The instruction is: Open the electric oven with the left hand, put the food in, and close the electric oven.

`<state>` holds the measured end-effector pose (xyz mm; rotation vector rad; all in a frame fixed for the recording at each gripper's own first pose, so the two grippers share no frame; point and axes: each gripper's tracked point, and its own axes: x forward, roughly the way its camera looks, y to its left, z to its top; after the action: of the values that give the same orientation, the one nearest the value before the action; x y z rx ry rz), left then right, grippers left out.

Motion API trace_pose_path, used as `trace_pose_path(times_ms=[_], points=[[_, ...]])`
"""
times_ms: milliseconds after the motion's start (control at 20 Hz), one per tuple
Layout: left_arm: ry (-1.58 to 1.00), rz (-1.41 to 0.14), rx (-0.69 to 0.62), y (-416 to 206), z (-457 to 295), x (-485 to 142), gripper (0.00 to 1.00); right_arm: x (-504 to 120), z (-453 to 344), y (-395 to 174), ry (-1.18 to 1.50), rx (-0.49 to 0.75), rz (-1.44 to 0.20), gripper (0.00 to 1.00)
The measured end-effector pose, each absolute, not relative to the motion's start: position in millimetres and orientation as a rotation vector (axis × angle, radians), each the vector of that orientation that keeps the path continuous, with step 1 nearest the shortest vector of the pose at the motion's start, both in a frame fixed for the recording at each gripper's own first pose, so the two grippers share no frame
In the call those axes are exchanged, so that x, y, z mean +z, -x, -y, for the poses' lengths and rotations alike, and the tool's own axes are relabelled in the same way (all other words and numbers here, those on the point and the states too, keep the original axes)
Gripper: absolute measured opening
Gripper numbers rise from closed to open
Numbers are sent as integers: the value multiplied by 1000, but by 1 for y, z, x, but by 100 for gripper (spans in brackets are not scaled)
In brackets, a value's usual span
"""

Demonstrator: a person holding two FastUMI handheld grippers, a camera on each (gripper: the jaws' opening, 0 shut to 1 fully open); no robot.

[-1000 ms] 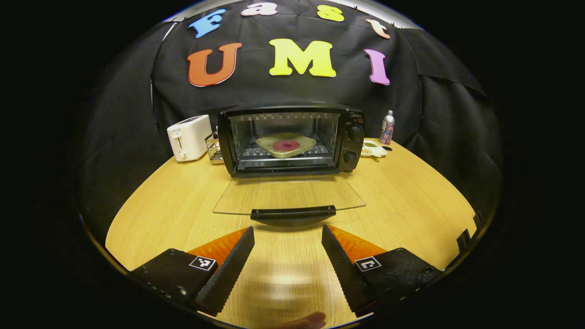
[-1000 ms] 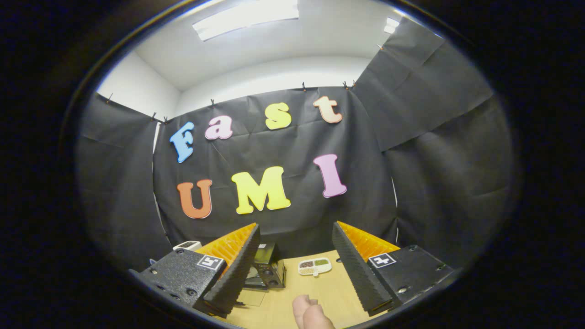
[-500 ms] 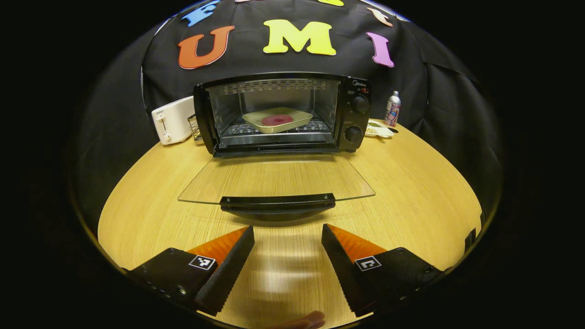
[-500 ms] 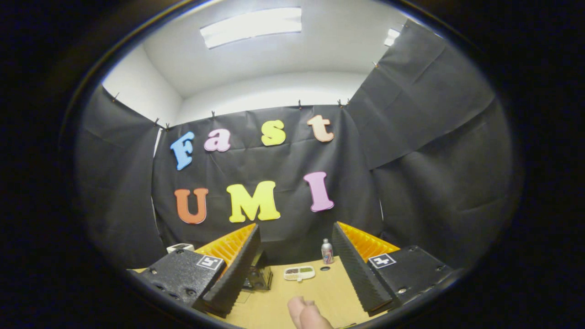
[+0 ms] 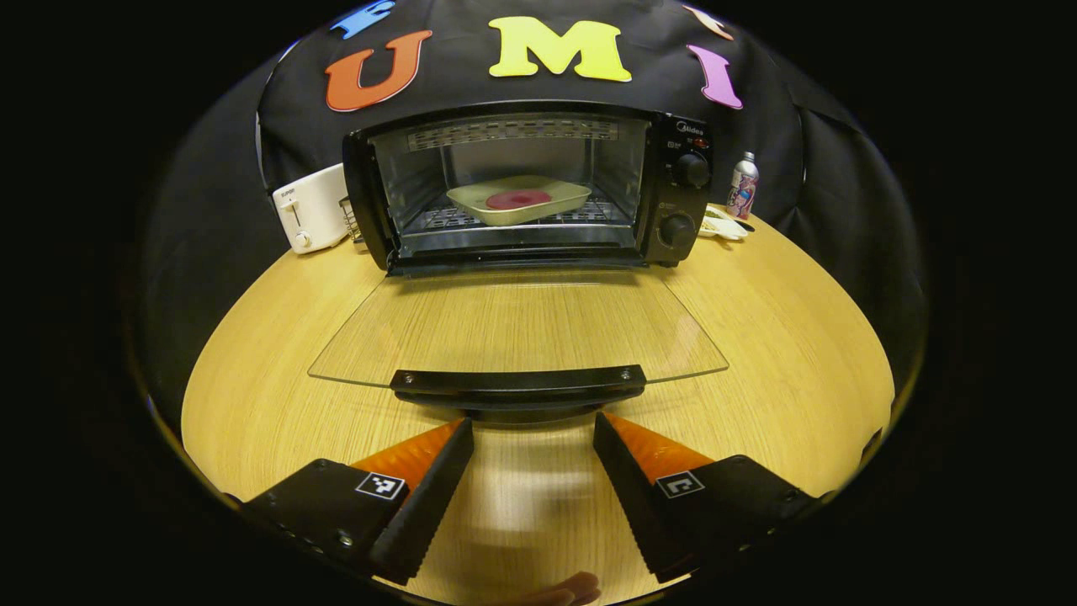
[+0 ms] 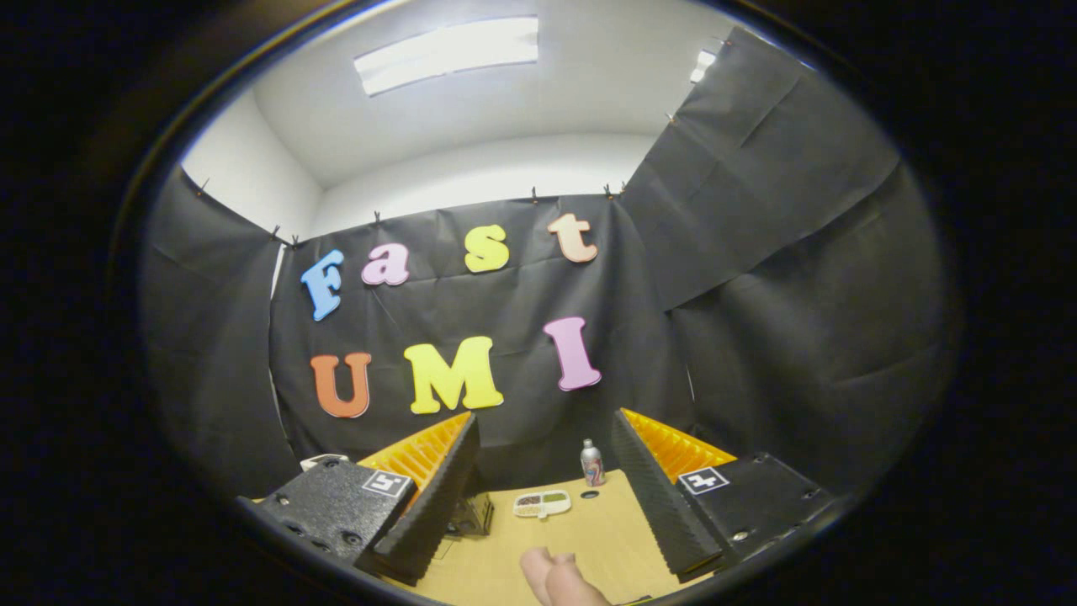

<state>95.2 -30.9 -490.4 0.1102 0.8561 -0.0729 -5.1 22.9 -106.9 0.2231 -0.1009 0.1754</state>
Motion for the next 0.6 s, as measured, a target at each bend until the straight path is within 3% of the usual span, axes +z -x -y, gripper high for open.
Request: trace_pose_path(times_ms=[600], points=[[-141,-775,-74,-107,32,-459,93,-119,-22,1,-231,183,61,95]])
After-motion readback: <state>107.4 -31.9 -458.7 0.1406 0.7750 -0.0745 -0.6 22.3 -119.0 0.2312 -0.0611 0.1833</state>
